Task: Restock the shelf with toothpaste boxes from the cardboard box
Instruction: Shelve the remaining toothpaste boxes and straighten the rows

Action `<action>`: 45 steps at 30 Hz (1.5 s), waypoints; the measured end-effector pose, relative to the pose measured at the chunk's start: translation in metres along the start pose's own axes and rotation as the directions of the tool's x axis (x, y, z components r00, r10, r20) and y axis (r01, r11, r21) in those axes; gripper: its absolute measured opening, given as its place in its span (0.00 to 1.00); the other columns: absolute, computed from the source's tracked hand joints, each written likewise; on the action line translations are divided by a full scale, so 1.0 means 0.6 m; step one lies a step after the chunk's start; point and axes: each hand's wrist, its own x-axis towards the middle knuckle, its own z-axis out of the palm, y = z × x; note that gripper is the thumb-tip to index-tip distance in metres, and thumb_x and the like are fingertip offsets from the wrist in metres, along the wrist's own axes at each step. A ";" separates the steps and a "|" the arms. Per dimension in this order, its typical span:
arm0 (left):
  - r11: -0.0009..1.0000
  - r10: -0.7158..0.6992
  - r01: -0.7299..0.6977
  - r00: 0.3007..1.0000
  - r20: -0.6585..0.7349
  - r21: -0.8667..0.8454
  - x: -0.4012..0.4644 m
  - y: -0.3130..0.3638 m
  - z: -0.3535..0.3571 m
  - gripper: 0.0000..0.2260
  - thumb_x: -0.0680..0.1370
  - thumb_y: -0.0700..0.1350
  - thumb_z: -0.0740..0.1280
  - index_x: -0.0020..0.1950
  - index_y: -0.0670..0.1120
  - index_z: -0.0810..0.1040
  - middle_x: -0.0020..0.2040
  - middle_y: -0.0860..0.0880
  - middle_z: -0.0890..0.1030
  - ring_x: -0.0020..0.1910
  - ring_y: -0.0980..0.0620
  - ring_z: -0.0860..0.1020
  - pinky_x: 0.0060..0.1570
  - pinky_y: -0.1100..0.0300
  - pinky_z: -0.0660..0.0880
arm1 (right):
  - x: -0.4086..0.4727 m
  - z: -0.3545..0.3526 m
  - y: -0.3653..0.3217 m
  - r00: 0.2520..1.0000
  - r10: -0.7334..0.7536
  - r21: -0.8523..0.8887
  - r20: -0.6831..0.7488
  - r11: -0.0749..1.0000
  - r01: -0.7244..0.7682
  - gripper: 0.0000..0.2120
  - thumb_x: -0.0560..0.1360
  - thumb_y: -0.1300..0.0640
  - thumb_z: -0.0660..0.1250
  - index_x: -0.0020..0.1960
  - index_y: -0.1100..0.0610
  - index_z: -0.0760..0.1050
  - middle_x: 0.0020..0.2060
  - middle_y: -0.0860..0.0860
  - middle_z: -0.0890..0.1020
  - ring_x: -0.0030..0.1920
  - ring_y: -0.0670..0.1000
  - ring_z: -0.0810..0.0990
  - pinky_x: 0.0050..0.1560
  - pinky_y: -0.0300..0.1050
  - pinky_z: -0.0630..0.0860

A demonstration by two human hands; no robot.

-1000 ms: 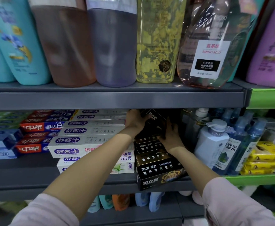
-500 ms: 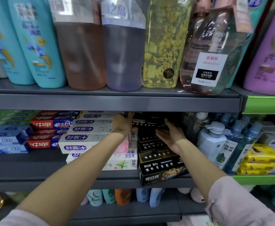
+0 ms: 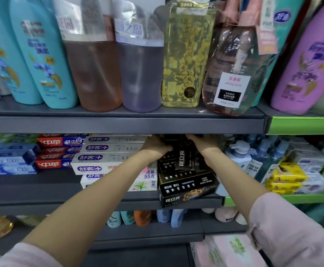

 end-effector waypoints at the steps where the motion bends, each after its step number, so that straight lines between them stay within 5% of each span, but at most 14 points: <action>1: 1.000 0.024 -0.024 0.999 -0.041 0.005 -0.002 0.004 0.002 0.14 0.76 0.44 0.66 0.62 0.42 0.76 0.60 0.43 0.79 0.56 0.46 0.78 0.55 0.59 0.73 | -0.002 -0.002 -0.010 0.996 -0.094 -0.149 -0.006 0.984 0.092 0.27 0.76 0.51 0.67 0.71 0.59 0.65 0.69 0.56 0.70 0.68 0.57 0.68 0.66 0.47 0.63; 3: 0.975 0.030 -0.010 0.995 0.090 -0.221 -0.010 0.010 0.009 0.11 0.77 0.43 0.65 0.59 0.47 0.74 0.63 0.45 0.78 0.57 0.49 0.77 0.59 0.55 0.74 | -0.009 0.002 -0.022 0.980 -0.199 -0.346 0.014 0.919 0.191 0.27 0.77 0.48 0.64 0.71 0.59 0.64 0.70 0.57 0.69 0.69 0.58 0.66 0.67 0.47 0.61; 5: 0.949 0.072 0.024 0.955 0.288 -0.315 -0.024 0.007 0.019 0.20 0.74 0.48 0.70 0.64 0.49 0.71 0.65 0.48 0.76 0.61 0.51 0.75 0.64 0.50 0.72 | -0.014 0.012 -0.027 0.984 -0.169 -0.424 0.059 0.888 0.178 0.26 0.79 0.47 0.61 0.71 0.60 0.64 0.69 0.58 0.70 0.69 0.59 0.67 0.65 0.47 0.62; 8: 0.972 0.032 0.054 0.935 0.354 -0.230 -0.020 -0.015 0.028 0.39 0.64 0.56 0.77 0.72 0.52 0.66 0.67 0.51 0.74 0.66 0.50 0.72 0.68 0.50 0.68 | -0.010 0.019 -0.015 0.995 -0.004 -0.157 0.096 0.987 0.019 0.18 0.81 0.53 0.56 0.65 0.62 0.70 0.63 0.60 0.75 0.63 0.61 0.74 0.64 0.53 0.70; 11: 0.870 0.006 0.200 0.909 0.416 -0.450 -0.012 -0.023 0.014 0.23 0.68 0.49 0.75 0.60 0.46 0.74 0.57 0.45 0.79 0.58 0.47 0.76 0.63 0.50 0.71 | -0.009 0.005 0.004 0.980 0.135 0.345 0.146 0.921 -0.179 0.12 0.81 0.63 0.56 0.63 0.61 0.68 0.59 0.60 0.76 0.59 0.58 0.76 0.55 0.53 0.75; 13: 0.726 0.016 0.298 0.894 0.448 -0.620 -0.017 -0.027 0.000 0.06 0.76 0.40 0.63 0.52 0.41 0.74 0.48 0.41 0.80 0.49 0.44 0.78 0.56 0.50 0.74 | -0.010 -0.003 0.021 0.974 0.103 0.418 0.201 0.890 -0.181 0.12 0.80 0.66 0.57 0.62 0.59 0.68 0.63 0.58 0.74 0.62 0.56 0.73 0.56 0.51 0.74; 17: 0.540 0.073 0.378 0.869 0.489 -0.752 -0.023 -0.047 -0.015 0.18 0.71 0.39 0.62 0.61 0.39 0.71 0.56 0.33 0.79 0.60 0.30 0.74 0.64 0.43 0.69 | -0.013 -0.002 0.039 0.972 0.101 0.388 0.212 0.904 -0.179 0.24 0.77 0.60 0.65 0.71 0.58 0.64 0.69 0.53 0.69 0.68 0.53 0.67 0.70 0.52 0.65; 20: 0.518 0.068 0.364 0.885 0.461 -0.774 -0.022 -0.045 -0.005 0.15 0.73 0.42 0.60 0.58 0.40 0.72 0.50 0.36 0.82 0.51 0.37 0.80 0.59 0.50 0.74 | -0.011 0.001 0.042 0.912 0.216 0.543 0.348 0.747 -0.384 0.20 0.78 0.60 0.64 0.68 0.60 0.66 0.62 0.55 0.74 0.61 0.55 0.73 0.65 0.49 0.70; 24: 0.731 -0.006 0.223 0.947 0.321 -0.645 -0.014 -0.037 -0.006 0.10 0.75 0.46 0.62 0.52 0.43 0.75 0.47 0.41 0.80 0.42 0.46 0.80 0.45 0.58 0.76 | -0.018 0.006 0.046 0.888 0.203 0.550 0.412 0.722 -0.420 0.06 0.78 0.57 0.63 0.54 0.58 0.72 0.45 0.55 0.78 0.50 0.56 0.78 0.60 0.54 0.73; 28: 0.946 0.040 0.023 0.981 0.188 -0.324 -0.007 -0.032 -0.007 0.10 0.75 0.38 0.67 0.56 0.41 0.77 0.48 0.44 0.80 0.47 0.49 0.79 0.45 0.66 0.76 | -0.013 0.013 0.039 0.954 0.132 0.549 0.270 0.792 -0.266 0.12 0.78 0.56 0.65 0.61 0.52 0.70 0.58 0.54 0.76 0.61 0.59 0.74 0.52 0.58 0.76; 31: 0.977 0.096 -0.084 0.994 0.055 -0.194 0.007 -0.027 -0.003 0.17 0.75 0.32 0.64 0.64 0.38 0.73 0.55 0.41 0.80 0.52 0.46 0.78 0.52 0.58 0.77 | -0.003 0.014 0.013 0.992 0.017 0.357 0.125 0.932 -0.061 0.17 0.77 0.56 0.65 0.65 0.55 0.69 0.61 0.52 0.74 0.60 0.53 0.72 0.61 0.53 0.70; 36: 0.995 0.078 -0.082 0.995 -0.065 -0.062 0.022 -0.038 -0.007 0.12 0.76 0.38 0.64 0.60 0.41 0.78 0.59 0.43 0.80 0.58 0.44 0.78 0.61 0.54 0.73 | 0.012 0.021 -0.006 0.997 -0.029 0.199 0.070 0.980 0.015 0.14 0.79 0.58 0.62 0.64 0.59 0.69 0.58 0.55 0.74 0.57 0.54 0.72 0.54 0.44 0.66; 42: 0.957 0.241 -0.249 0.968 0.076 0.146 0.044 -0.033 0.005 0.28 0.74 0.50 0.70 0.71 0.45 0.67 0.69 0.46 0.72 0.69 0.46 0.69 0.68 0.56 0.65 | 0.015 0.043 0.011 0.992 0.054 0.561 0.114 0.820 -0.109 0.12 0.79 0.64 0.61 0.61 0.57 0.67 0.57 0.55 0.73 0.59 0.54 0.73 0.58 0.53 0.75; 45: 0.899 0.319 -0.312 0.947 0.026 0.308 0.071 -0.037 0.020 0.27 0.75 0.46 0.69 0.72 0.44 0.65 0.71 0.45 0.69 0.71 0.45 0.66 0.70 0.55 0.62 | 0.036 0.040 0.051 0.998 0.027 0.046 0.050 0.999 -0.030 0.17 0.78 0.61 0.63 0.65 0.63 0.69 0.62 0.59 0.75 0.64 0.60 0.73 0.64 0.52 0.71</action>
